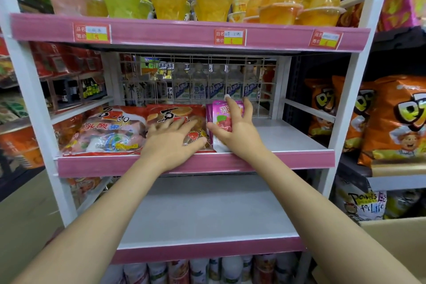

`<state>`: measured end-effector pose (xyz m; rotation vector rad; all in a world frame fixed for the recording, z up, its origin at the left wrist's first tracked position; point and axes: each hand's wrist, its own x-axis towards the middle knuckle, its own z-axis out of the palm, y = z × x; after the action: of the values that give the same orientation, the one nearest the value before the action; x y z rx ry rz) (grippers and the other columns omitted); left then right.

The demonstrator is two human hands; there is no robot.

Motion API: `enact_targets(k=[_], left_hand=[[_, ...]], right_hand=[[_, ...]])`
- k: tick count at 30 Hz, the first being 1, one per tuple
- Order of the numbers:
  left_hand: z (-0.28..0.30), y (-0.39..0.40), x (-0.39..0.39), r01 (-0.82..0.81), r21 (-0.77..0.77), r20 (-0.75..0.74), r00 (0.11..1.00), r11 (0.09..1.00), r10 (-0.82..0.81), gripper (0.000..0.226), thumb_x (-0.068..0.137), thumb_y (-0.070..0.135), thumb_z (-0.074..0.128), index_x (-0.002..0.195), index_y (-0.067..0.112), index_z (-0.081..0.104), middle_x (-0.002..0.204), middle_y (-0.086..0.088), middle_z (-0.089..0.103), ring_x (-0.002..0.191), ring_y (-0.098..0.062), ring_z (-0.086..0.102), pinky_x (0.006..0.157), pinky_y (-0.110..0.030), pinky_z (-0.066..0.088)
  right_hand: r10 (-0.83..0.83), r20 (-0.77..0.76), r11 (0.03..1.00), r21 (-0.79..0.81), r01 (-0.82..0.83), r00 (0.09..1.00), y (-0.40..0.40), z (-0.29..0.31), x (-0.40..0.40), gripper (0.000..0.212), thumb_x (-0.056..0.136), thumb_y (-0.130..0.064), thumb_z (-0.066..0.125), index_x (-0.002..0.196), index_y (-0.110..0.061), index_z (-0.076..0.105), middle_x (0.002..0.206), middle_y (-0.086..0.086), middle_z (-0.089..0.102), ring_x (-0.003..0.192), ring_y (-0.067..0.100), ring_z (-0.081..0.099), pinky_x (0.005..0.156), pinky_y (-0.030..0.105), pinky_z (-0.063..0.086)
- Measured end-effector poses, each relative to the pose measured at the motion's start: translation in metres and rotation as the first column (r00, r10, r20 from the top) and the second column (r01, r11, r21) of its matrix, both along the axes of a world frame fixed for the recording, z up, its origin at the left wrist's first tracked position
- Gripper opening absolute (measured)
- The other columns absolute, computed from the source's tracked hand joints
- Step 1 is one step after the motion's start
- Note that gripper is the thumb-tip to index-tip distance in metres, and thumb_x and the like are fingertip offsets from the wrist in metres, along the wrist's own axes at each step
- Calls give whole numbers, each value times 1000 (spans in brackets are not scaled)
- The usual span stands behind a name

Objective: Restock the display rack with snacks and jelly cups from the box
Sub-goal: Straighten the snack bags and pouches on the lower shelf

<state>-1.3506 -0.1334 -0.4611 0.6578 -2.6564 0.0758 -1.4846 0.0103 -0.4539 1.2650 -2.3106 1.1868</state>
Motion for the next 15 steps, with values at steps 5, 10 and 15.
enact_targets(k=[5, 10, 15], left_hand=[[4, 5, 4, 79, 153, -110, 992, 985, -63, 103, 65, 95, 12, 154, 44, 19, 161, 4, 30, 149, -26, 22, 120, -52, 16], [25, 36, -22, 206, 429, -205, 970, 879, -128, 116, 71, 81, 61, 158, 32, 2, 156, -3, 40, 138, -30, 43, 106, -39, 38], [32, 40, -39, 209, 487, -183, 974, 848, -135, 127, 67, 75, 71, 158, 28, -4, 159, -3, 34, 140, -28, 39, 108, -36, 36]], right_hand=[[82, 237, 995, -75, -66, 968, 22, 9, -13, 97, 87, -50, 68, 158, -26, 5, 163, 12, 13, 144, 25, 31, 107, 24, 27], [68, 445, 997, -3, -75, 893, 31, 17, -35, 106, 74, -68, 71, 152, -13, 25, 144, 2, 51, 126, 21, 55, 106, 35, 44], [264, 478, 964, -108, -243, 838, 22, 11, -35, 52, 85, -51, 72, 125, -22, 54, 110, -7, 72, 96, 6, 69, 92, 26, 54]])
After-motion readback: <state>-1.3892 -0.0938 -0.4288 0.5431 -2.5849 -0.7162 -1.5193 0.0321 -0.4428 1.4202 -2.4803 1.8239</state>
